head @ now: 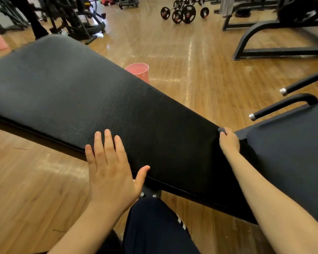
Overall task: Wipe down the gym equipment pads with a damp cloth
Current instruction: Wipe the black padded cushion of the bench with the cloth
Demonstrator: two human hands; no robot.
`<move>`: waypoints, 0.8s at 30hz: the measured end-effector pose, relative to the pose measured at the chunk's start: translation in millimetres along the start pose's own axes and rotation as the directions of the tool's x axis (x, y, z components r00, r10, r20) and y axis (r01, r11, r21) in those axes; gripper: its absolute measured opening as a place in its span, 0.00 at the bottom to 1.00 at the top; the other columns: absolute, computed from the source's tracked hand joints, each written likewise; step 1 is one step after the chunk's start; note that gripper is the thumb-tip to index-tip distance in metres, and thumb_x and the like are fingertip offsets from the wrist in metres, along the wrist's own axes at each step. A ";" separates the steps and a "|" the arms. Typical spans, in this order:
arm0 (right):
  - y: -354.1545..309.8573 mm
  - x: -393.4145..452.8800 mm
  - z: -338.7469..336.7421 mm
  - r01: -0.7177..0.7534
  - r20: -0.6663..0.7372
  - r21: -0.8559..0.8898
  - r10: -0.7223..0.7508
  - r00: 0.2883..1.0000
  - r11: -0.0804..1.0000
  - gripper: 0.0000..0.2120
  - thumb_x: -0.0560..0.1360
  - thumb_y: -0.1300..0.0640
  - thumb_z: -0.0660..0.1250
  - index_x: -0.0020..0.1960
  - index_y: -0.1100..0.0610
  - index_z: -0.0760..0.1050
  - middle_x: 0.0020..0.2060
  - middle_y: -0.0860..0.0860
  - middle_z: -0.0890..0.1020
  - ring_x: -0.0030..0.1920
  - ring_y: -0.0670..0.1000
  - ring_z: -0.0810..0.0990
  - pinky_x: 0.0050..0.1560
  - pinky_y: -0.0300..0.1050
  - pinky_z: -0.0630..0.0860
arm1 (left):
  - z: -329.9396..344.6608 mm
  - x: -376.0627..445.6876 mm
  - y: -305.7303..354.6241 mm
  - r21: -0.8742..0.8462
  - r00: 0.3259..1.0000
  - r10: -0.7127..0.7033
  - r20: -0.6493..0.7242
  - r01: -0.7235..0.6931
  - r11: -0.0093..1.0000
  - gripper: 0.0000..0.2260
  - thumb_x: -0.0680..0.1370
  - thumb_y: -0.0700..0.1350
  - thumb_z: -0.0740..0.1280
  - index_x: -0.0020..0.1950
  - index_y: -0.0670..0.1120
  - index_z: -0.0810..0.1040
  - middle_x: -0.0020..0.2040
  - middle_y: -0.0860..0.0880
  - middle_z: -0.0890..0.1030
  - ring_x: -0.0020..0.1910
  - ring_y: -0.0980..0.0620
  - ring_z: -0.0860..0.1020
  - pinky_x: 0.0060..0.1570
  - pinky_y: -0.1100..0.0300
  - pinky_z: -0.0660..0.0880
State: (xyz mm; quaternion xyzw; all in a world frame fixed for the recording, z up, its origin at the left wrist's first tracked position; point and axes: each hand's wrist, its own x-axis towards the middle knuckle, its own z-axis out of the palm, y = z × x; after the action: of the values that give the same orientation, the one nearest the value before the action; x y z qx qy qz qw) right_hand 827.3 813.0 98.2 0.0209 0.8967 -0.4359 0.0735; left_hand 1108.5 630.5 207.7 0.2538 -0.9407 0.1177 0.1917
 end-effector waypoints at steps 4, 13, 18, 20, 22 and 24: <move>-21.3 -2.3 12.3 0.220 0.101 0.008 -0.220 0.970 0.975 0.19 0.81 0.59 0.52 0.71 0.58 0.65 0.71 0.51 0.65 0.71 0.54 0.63 0.68 0.45 0.60 | 1.0 -0.5 -0.4 0.019 1.000 -0.002 -0.014 0.003 1.000 0.40 0.73 0.63 0.55 0.68 0.29 0.66 0.69 0.29 0.65 0.71 0.31 0.57 0.73 0.43 0.41; 82.4 19.6 -32.3 -0.048 0.043 -0.031 0.049 0.998 0.998 0.20 0.81 0.59 0.51 0.72 0.53 0.63 0.71 0.53 0.66 0.70 0.57 0.64 0.70 0.52 0.60 | 3.1 1.3 1.1 0.044 1.000 -0.009 -0.024 0.010 0.999 0.39 0.73 0.63 0.55 0.69 0.30 0.66 0.69 0.29 0.65 0.71 0.32 0.57 0.73 0.43 0.41; 65.5 33.0 -25.0 -0.152 -0.025 -0.032 0.151 0.988 0.988 0.19 0.79 0.64 0.52 0.68 0.57 0.67 0.66 0.59 0.71 0.66 0.61 0.68 0.64 0.53 0.64 | 5.1 2.6 2.3 0.070 0.999 -0.010 -0.039 0.013 0.997 0.39 0.72 0.62 0.56 0.69 0.31 0.66 0.69 0.30 0.65 0.71 0.32 0.57 0.72 0.42 0.41; 62.3 29.8 -24.1 -0.140 -0.043 -0.030 0.139 0.989 0.990 0.19 0.79 0.64 0.51 0.68 0.57 0.68 0.66 0.58 0.71 0.66 0.61 0.68 0.65 0.52 0.64 | 4.0 2.3 3.1 0.067 0.999 -0.019 -0.039 0.021 0.998 0.39 0.72 0.62 0.56 0.69 0.31 0.66 0.69 0.30 0.65 0.71 0.32 0.57 0.72 0.42 0.41; 67.5 25.4 -25.4 -0.100 -0.036 -0.029 0.099 0.994 0.995 0.19 0.80 0.62 0.50 0.69 0.57 0.66 0.68 0.57 0.69 0.67 0.59 0.66 0.67 0.52 0.62 | 3.9 2.7 2.9 0.064 0.999 -0.018 -0.043 0.021 0.998 0.39 0.72 0.62 0.56 0.69 0.31 0.65 0.69 0.29 0.65 0.71 0.32 0.57 0.72 0.41 0.41; 77.0 22.9 -28.3 -0.073 -0.002 -0.025 0.073 0.997 0.997 0.20 0.81 0.61 0.50 0.72 0.55 0.63 0.71 0.55 0.65 0.70 0.58 0.64 0.69 0.52 0.60 | 4.2 2.7 2.2 0.077 0.999 -0.010 -0.050 0.014 0.997 0.39 0.72 0.62 0.55 0.69 0.31 0.65 0.69 0.29 0.65 0.71 0.32 0.57 0.72 0.41 0.41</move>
State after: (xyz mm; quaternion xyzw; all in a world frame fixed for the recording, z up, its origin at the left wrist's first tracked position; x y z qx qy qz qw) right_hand 809.2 882.3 52.1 0.0529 0.9009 -0.4216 0.0889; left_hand 1104.0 629.9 204.7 0.2636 -0.9289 0.1593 0.2059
